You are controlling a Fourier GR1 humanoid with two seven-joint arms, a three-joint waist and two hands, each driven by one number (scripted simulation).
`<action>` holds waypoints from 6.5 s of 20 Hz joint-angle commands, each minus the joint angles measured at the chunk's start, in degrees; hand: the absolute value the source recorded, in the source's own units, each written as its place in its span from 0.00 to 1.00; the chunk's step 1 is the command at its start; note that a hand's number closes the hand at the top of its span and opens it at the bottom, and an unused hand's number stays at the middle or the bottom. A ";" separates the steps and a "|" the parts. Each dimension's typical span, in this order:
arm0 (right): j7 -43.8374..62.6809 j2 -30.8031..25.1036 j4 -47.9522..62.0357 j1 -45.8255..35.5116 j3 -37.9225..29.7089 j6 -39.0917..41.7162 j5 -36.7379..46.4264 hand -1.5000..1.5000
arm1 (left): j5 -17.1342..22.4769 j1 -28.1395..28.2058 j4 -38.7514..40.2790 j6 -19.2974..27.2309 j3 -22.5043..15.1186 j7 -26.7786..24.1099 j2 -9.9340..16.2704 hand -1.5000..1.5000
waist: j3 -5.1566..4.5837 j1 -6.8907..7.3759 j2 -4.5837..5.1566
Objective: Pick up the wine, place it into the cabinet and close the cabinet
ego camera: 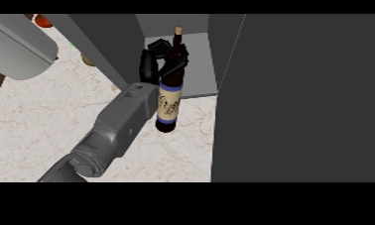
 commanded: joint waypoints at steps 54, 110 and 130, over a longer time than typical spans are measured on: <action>-1.33 0.58 0.24 0.94 0.89 2.03 1.54 0.00 | -3.55 -8.40 6.43 3.17 1.95 1.39 3.38 0.00 | -0.07 0.56 0.50; 2.28 -6.34 -4.82 8.10 -3.59 8.01 1.85 1.00 | -10.87 57.27 -94.62 15.86 -23.46 6.25 27.36 1.00 | 0.08 6.28 -2.10; 5.78 -4.12 -12.83 15.65 28.15 20.40 4.69 1.00 | -1.35 76.37 -100.79 -3.52 -4.37 -3.06 46.67 1.00 | -0.13 6.91 -2.29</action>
